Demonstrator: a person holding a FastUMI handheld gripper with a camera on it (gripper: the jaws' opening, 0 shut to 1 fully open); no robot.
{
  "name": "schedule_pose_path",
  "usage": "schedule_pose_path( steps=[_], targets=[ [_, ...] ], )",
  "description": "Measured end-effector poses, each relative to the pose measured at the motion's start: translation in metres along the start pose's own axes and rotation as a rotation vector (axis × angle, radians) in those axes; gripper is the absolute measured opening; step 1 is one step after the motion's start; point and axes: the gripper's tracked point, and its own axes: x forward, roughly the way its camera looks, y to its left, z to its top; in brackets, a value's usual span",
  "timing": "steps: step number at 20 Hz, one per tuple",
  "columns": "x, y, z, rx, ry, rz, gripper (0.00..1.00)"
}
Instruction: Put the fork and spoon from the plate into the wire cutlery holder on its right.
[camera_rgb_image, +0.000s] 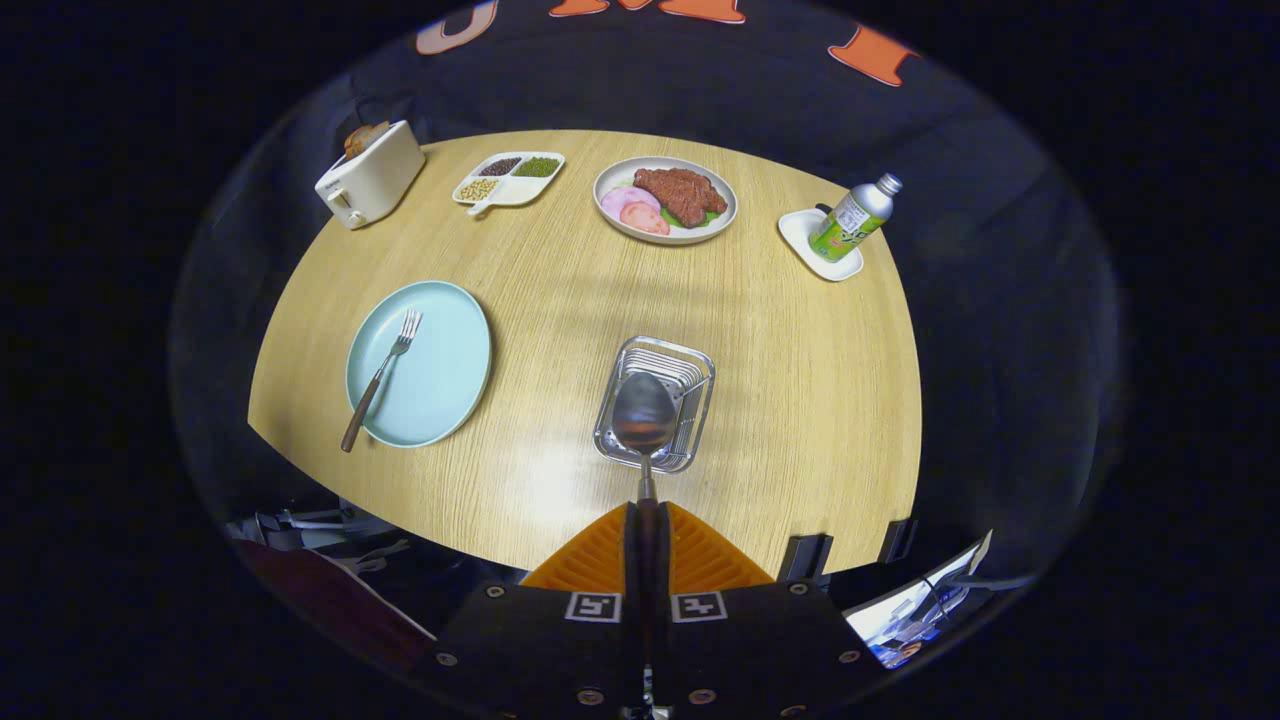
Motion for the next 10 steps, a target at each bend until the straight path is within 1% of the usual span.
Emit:
schedule_pose_path(
  steps=[4, 10],
  targets=[
    [0.015, -0.009, 0.002, -0.029, 0.089, 0.004, 0.04],
    [0.033, -0.005, 0.008, -0.080, 0.183, 0.021, 0.04]
  ],
)
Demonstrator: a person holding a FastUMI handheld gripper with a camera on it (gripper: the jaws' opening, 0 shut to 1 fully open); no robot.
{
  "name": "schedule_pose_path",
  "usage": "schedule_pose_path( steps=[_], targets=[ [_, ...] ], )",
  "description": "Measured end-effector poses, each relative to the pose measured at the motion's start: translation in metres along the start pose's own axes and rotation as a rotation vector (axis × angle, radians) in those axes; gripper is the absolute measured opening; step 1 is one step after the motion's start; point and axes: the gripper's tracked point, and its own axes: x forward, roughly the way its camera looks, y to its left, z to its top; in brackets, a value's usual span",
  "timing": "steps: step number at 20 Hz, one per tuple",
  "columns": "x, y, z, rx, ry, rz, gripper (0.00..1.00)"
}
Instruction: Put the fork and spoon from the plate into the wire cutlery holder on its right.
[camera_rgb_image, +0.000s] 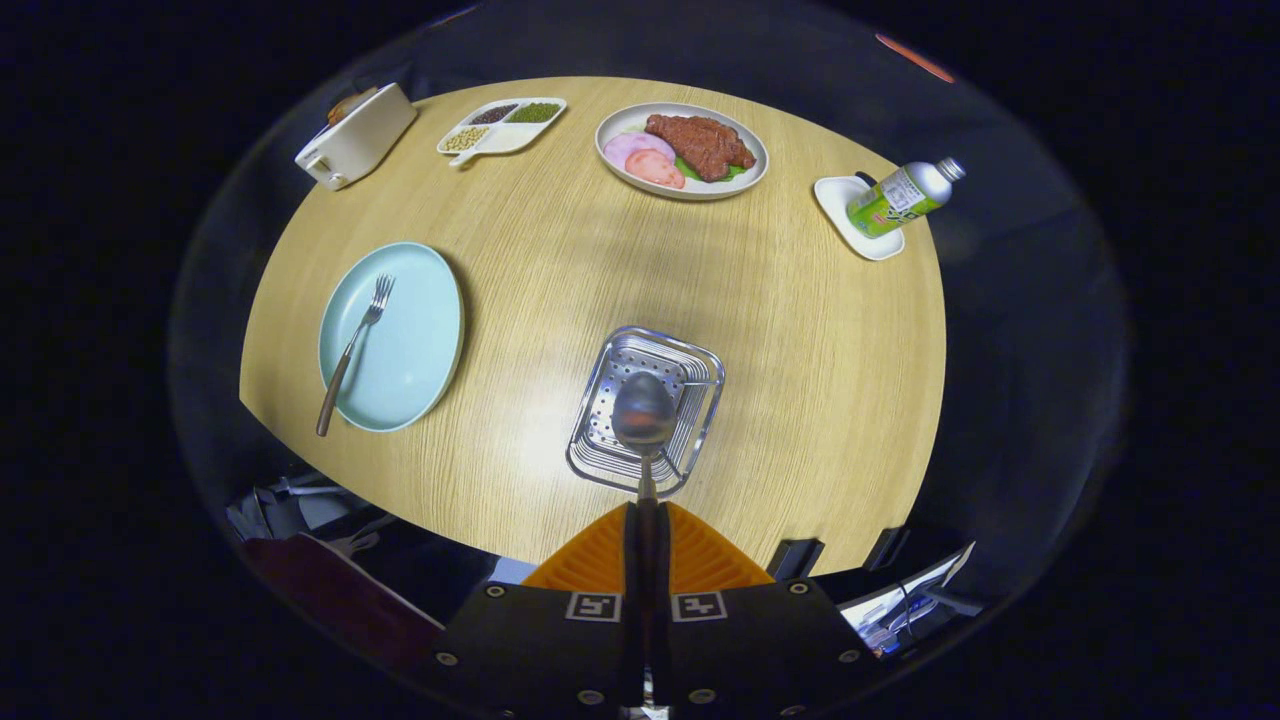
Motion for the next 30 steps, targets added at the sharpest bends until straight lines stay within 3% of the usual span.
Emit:
schedule_pose_path(
  steps=[13, 22, 24, 25, 30],
  targets=[
    [0.028, 0.001, 0.021, 0.027, 0.045, 0.014, 0.04],
    [0.015, -0.007, 0.020, 0.132, -0.035, 0.021, 0.12],
    [0.006, -0.009, 0.022, 0.149, -0.070, 0.022, 0.23],
    [0.002, -0.007, 0.025, 0.162, -0.096, 0.027, 0.37],
    [-0.031, 0.021, 0.049, 0.240, -0.285, 0.072, 0.77]
  ],
)
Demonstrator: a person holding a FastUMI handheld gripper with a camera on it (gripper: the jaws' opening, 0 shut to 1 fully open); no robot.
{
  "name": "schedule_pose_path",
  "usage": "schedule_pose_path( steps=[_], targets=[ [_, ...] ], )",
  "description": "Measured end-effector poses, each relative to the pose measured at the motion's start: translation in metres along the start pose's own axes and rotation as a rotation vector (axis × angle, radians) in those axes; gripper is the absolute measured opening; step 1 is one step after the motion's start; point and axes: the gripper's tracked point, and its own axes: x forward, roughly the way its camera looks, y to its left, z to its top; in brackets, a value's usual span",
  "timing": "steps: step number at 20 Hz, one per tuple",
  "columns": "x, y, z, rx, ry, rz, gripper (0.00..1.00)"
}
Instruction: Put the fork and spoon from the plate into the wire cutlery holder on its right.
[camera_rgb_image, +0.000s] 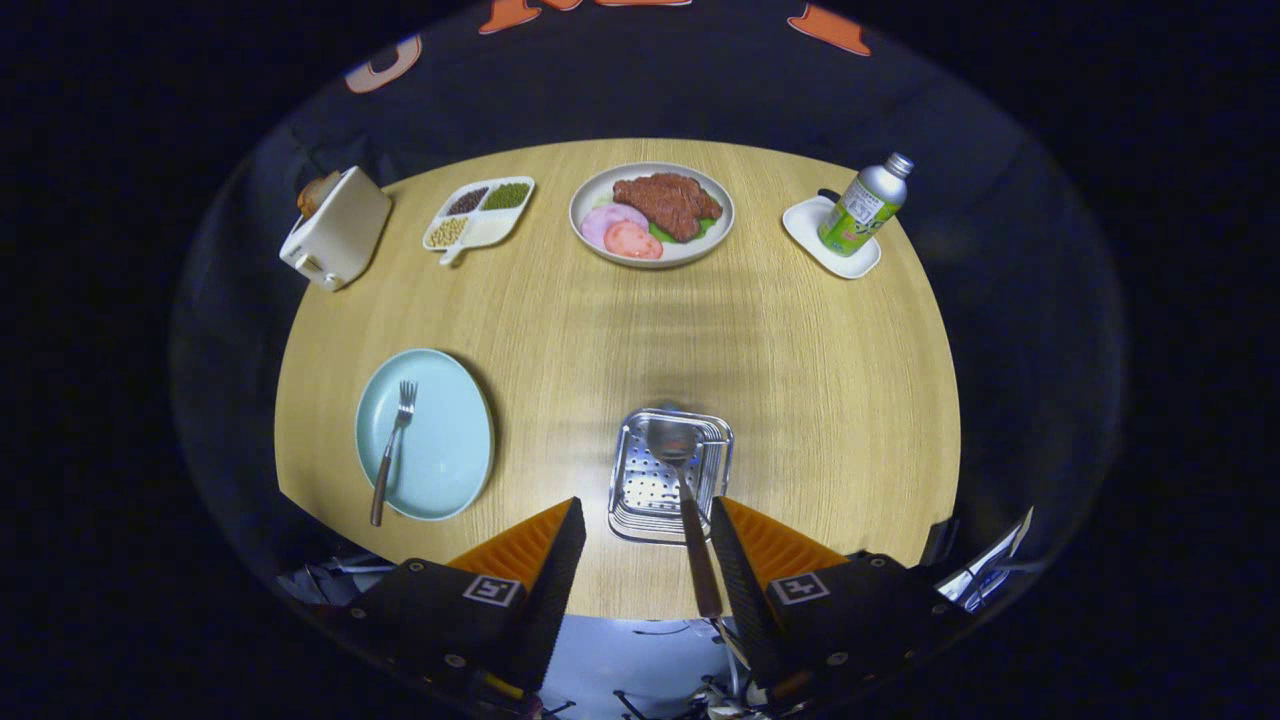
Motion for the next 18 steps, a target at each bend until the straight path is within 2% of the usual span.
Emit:
schedule_pose_path(
  steps=[3, 8, 16, 18],
  targets=[
    [-0.014, 0.028, 0.014, 0.035, -0.117, 0.028, 0.99],
    [-0.016, 0.074, 0.025, -0.001, -0.297, -0.005, 0.99],
    [0.016, 0.174, 0.002, 0.006, -0.403, 0.043, 0.99],
    [0.022, 0.193, 0.002, -0.003, -0.437, 0.030, 0.99]
  ],
)
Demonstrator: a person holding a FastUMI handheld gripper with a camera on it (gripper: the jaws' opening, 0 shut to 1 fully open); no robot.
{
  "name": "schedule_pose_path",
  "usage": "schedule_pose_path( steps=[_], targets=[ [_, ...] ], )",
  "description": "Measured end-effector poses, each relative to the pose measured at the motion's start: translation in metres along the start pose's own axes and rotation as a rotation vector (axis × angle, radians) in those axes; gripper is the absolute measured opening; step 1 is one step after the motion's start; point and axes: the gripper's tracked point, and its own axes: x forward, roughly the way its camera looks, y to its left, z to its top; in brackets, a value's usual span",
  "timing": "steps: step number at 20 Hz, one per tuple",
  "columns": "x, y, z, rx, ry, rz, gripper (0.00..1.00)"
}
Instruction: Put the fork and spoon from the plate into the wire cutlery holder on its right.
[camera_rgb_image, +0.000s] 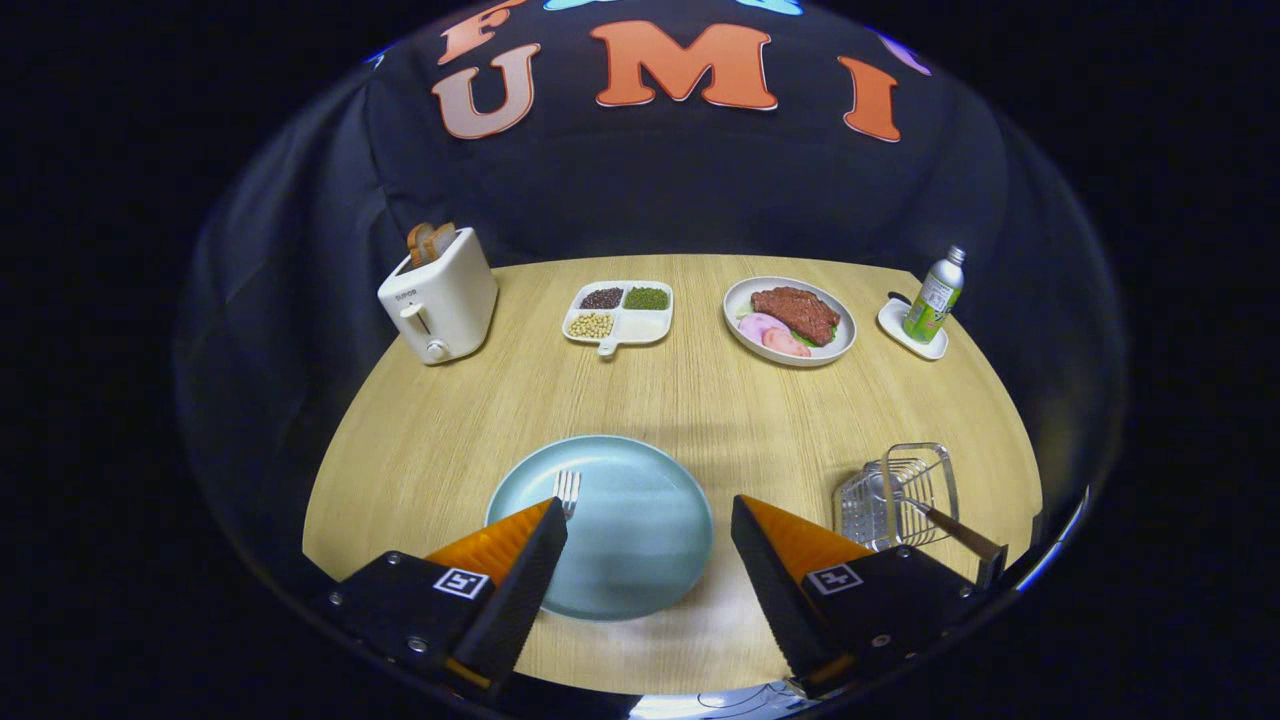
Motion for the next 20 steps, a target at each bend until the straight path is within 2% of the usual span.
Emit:
schedule_pose_path(
  steps=[3, 9, 13, 16, 20],
  targets=[
    [0.009, 0.024, -0.010, -0.006, -0.027, -0.004, 0.99],
    [0.032, 0.062, -0.055, 0.025, 0.014, -0.005, 0.99],
    [0.044, 0.067, -0.077, 0.031, 0.049, -0.025, 0.99],
    [0.051, 0.072, -0.085, 0.015, 0.053, -0.038, 0.90],
    [0.058, 0.077, -0.093, 0.009, 0.074, -0.041, 0.70]
  ],
)
